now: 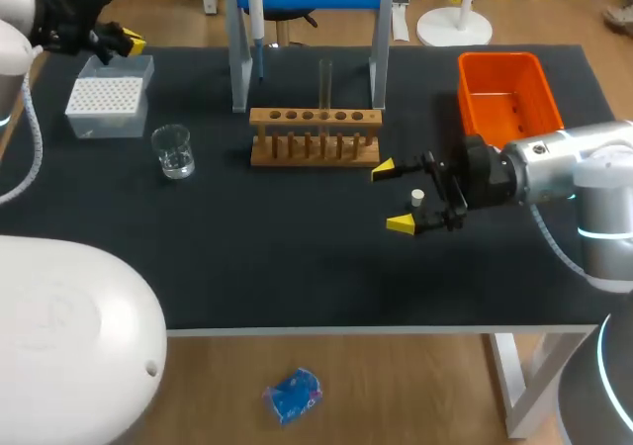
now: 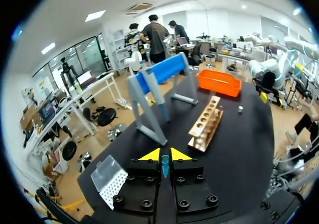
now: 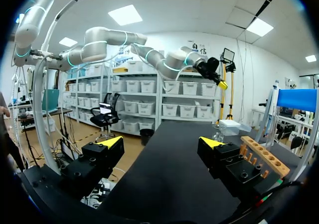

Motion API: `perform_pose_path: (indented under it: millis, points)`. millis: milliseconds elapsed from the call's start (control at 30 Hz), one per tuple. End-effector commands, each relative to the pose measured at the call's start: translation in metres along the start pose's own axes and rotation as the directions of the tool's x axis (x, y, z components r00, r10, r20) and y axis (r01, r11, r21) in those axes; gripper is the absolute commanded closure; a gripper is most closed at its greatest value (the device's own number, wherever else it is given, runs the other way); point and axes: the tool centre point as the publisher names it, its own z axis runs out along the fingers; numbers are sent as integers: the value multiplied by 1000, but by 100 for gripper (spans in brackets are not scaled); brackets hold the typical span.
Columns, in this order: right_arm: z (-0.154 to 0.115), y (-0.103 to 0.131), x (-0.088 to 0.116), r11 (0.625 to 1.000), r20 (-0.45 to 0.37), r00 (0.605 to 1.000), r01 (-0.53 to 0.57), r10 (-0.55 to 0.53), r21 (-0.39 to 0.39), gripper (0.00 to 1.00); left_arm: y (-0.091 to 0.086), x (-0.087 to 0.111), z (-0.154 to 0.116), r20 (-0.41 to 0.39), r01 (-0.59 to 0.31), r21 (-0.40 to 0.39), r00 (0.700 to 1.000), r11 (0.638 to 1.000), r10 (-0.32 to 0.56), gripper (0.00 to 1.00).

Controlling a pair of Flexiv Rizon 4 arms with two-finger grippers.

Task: Invert the test tube, pick up the pipette, mount the tip to pipette, aspirate from beaker and dispense into the tube, eject the tip, return the pipette, and cap with the stopper.

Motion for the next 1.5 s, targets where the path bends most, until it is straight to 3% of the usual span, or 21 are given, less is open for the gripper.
perform_pose_path:
  millis: [33,333,600,733,833,1500]
  points:
    - [0,0,1,1000,0,1000,1,-1,1,0,-14,30,0,-9,-15,-2,1000,1000,15,100]
    - [0,0,1,1000,0,1000,1,-1,1,0,-45,105,31,-96,-36,87,994,996,44,100]
    - [0,0,1,1000,0,1000,1,-1,1,0,-56,168,47,-164,-52,60,985,997,61,100]
    - [0,0,1,1000,0,1000,1,-1,1,0,-54,190,54,-211,-47,54,976,997,57,100]
    - [0,0,1,1000,0,1000,1,-1,1,0,-53,197,56,-273,-20,74,961,997,39,100]
    - [0,0,1,1000,0,1000,1,-1,1,0,-53,196,55,-271,-20,79,962,997,41,100]
